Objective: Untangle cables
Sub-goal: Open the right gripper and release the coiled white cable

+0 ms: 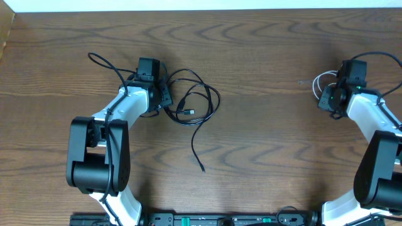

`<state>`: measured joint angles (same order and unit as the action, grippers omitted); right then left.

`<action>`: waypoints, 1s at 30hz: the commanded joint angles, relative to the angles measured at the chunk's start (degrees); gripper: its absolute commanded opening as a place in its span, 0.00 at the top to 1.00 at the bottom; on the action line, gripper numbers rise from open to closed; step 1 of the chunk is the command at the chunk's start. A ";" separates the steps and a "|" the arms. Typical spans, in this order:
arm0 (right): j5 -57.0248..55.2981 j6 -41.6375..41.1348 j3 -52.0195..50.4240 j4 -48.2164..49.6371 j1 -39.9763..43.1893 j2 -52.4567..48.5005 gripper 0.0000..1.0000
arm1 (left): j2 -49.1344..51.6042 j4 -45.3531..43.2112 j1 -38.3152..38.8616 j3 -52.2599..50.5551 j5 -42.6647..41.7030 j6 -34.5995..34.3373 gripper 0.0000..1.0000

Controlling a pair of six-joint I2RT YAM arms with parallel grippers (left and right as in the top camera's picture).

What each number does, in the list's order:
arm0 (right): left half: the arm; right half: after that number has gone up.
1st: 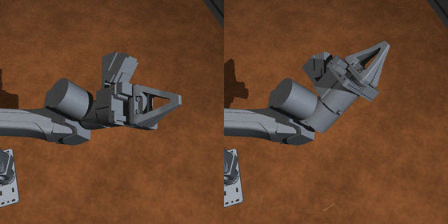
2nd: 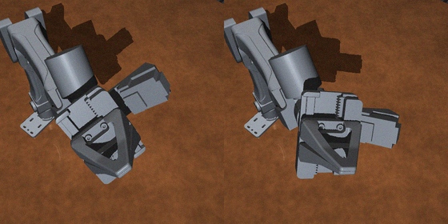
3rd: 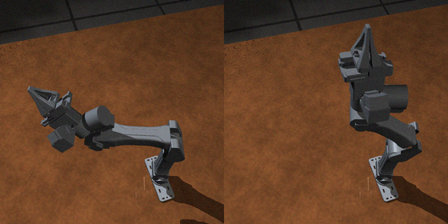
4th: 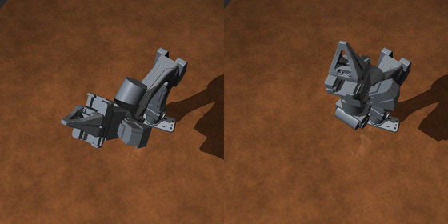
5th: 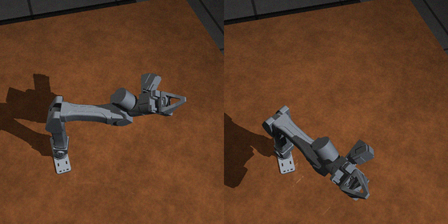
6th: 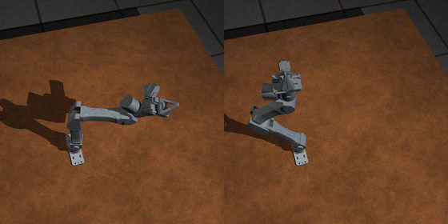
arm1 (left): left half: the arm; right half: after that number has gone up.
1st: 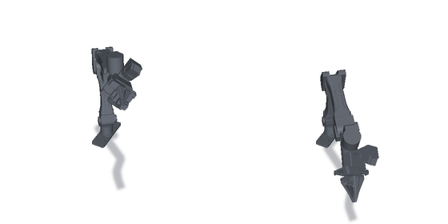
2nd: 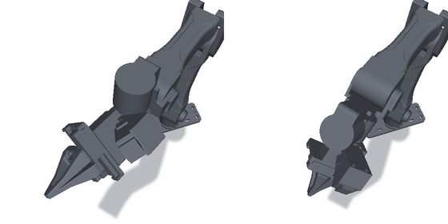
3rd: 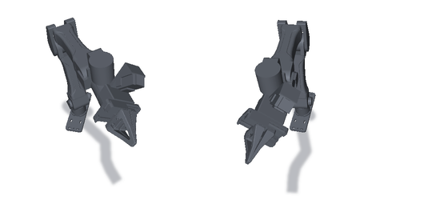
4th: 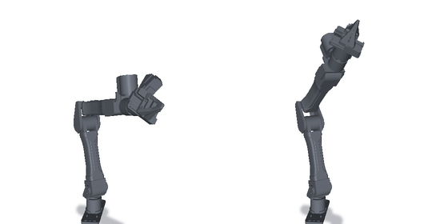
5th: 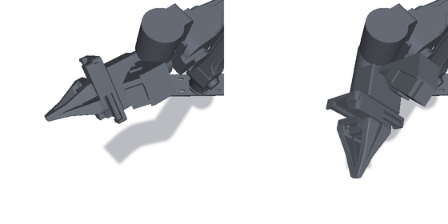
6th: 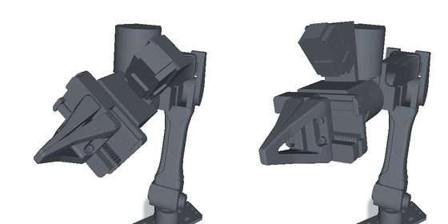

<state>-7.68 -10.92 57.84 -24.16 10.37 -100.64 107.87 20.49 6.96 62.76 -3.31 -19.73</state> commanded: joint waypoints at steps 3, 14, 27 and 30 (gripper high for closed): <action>-0.09 -1.53 -5.18 4.00 0.09 -0.24 0.99 | 0.98 0.66 0.13 -0.61 -2.29 -1.18 0.43; 0.35 -3.67 -9.46 11.06 0.09 -0.79 0.99 | 0.98 0.66 0.13 -0.61 -2.29 -1.18 0.43; 1.33 -1.25 -8.17 20.98 0.85 -11.32 0.99 | 0.98 0.68 0.13 -0.63 -2.29 -1.18 0.43; 2.21 -0.74 -4.66 20.81 1.53 -16.50 0.99 | 0.98 0.66 0.13 -0.66 -2.29 -1.18 0.43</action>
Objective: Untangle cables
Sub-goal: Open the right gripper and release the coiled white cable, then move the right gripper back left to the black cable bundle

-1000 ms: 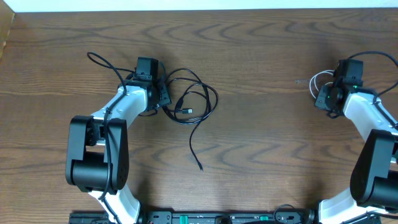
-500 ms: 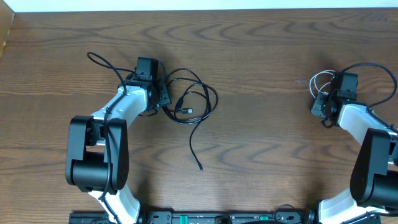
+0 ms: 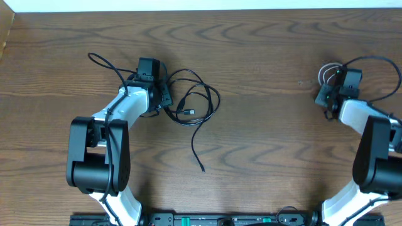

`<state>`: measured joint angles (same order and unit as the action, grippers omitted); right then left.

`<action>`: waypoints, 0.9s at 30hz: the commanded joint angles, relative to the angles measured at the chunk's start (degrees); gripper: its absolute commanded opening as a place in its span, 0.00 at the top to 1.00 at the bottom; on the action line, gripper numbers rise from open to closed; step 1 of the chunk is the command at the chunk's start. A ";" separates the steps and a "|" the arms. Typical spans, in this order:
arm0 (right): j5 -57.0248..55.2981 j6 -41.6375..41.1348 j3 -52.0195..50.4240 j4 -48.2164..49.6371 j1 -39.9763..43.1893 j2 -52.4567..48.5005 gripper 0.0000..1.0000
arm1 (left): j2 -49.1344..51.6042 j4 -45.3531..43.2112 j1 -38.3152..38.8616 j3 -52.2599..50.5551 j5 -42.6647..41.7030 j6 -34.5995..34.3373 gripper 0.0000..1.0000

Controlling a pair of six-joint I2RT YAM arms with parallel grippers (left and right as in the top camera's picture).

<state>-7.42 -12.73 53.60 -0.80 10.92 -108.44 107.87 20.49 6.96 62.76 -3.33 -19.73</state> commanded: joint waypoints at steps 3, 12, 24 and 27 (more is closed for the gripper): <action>2.05 1.75 5.18 -5.11 2.12 -14.69 0.99 | 1.01 0.66 0.13 -0.66 -2.25 -1.18 0.43; 3.98 5.97 23.69 -23.56 3.65 -26.49 0.99 | 1.01 0.66 0.13 -0.66 -2.25 -1.16 0.43; 6.62 6.19 29.07 -31.95 3.63 -21.35 0.93 | 1.01 0.61 0.13 -0.66 -2.25 -1.16 0.43; 10.71 6.19 30.03 -33.77 3.54 -17.42 0.84 | 1.01 0.61 0.13 -0.66 -2.25 -1.16 0.43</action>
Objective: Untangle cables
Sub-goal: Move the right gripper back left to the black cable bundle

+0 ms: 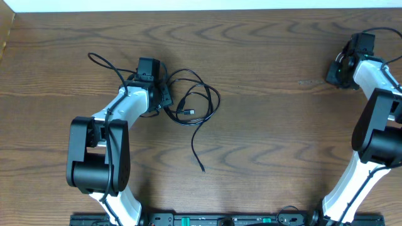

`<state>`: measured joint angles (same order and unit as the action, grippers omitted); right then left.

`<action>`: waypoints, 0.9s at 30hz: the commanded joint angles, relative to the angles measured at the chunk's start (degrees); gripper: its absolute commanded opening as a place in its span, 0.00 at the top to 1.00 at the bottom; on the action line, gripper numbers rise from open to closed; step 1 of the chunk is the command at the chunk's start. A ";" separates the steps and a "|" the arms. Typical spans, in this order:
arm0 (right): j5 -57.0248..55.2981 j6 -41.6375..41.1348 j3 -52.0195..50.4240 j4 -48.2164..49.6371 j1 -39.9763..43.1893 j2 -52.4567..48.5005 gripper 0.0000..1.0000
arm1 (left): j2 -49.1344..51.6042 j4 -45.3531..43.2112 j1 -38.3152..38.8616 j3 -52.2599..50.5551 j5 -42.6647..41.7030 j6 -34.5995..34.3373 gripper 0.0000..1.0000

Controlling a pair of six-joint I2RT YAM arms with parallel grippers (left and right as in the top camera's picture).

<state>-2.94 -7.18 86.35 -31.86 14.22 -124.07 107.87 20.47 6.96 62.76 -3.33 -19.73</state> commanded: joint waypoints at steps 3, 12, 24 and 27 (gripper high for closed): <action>12.81 0.66 -2.71 -3.26 -0.42 2.80 0.68 | 1.01 0.59 0.13 -0.66 -2.25 -1.16 0.43; 19.23 0.68 -2.71 -7.89 -6.54 13.40 0.30 | 1.01 0.44 0.13 -0.66 -2.25 -1.16 0.43; 24.79 0.35 -2.91 -12.55 -18.69 13.79 0.01 | 0.98 0.42 0.13 -0.63 -2.27 -1.18 0.92; 27.23 0.37 -2.99 -12.00 -22.77 13.68 0.01 | 0.96 0.42 0.11 -0.57 -2.27 -1.18 0.92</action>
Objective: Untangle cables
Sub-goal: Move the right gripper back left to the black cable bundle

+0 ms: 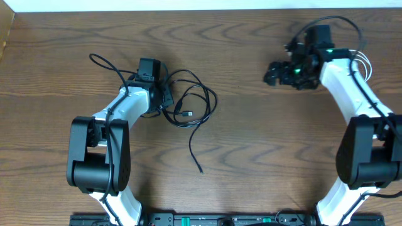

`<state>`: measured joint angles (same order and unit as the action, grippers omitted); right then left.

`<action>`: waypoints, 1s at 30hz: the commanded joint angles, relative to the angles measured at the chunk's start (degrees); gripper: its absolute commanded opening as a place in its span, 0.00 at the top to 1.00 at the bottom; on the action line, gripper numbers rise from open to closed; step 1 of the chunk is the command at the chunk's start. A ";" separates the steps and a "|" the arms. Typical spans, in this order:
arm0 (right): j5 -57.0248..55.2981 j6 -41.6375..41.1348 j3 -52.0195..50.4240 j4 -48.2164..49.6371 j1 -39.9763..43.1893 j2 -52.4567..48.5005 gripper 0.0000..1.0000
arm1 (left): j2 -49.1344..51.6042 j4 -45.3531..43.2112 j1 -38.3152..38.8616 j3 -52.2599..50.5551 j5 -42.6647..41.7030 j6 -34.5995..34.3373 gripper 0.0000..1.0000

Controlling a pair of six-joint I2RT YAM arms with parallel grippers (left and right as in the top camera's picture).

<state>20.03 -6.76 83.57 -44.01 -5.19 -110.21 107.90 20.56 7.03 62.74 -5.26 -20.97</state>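
Note:
A black cable (pixel 200 103) lies in loose loops left of the table's middle, with one end trailing toward the front and another strand running out behind the left arm. My left gripper (pixel 166 98) sits at the left edge of these loops and appears shut on a strand. A white cable (pixel 362 63) shows in thin loops at the far right, partly hidden behind the right arm. My right gripper (pixel 272 71) hovers over bare wood well left of the white cable, its fingers apart and holding nothing.
The brown wooden table (pixel 251 144) fills the view, with a pale wall strip along its far edge. The arm bases stand at the front left and front right. A cardboard-coloured edge (pixel 5 31) shows at the far left corner.
My right gripper moved from the far right corner leftward to the table's right-centre. The white cable now lies behind it at the right. The black loops shifted slightly.
The right gripper first sat at the right edge beside the white cable loops. It then stood farther back with them, then in the far right corner. Now it is away from the white cable, which lies at the right. The left gripper stayed at the black cable throughout.

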 commanded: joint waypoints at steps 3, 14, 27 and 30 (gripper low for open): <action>4.33 -0.07 -0.22 1.62 -8.00 -0.55 0.17 | 0.26 0.39 -0.02 -0.55 -0.35 0.09 0.92; 2.19 -6.16 -0.24 13.55 -24.11 -4.90 0.92 | -7.52 5.57 -2.80 -0.57 -0.17 0.11 0.92; -9.31 -9.14 -0.24 22.73 -33.55 -13.66 0.81 | -7.98 6.16 -3.87 -0.59 3.61 0.09 0.92; -10.95 -9.64 -0.24 22.82 -34.01 -14.10 0.82 | -7.98 6.14 -3.85 -0.59 3.56 0.07 0.91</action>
<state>12.88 -15.11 83.53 -21.50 -38.61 -123.39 100.40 26.59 3.42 62.37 -3.57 -20.97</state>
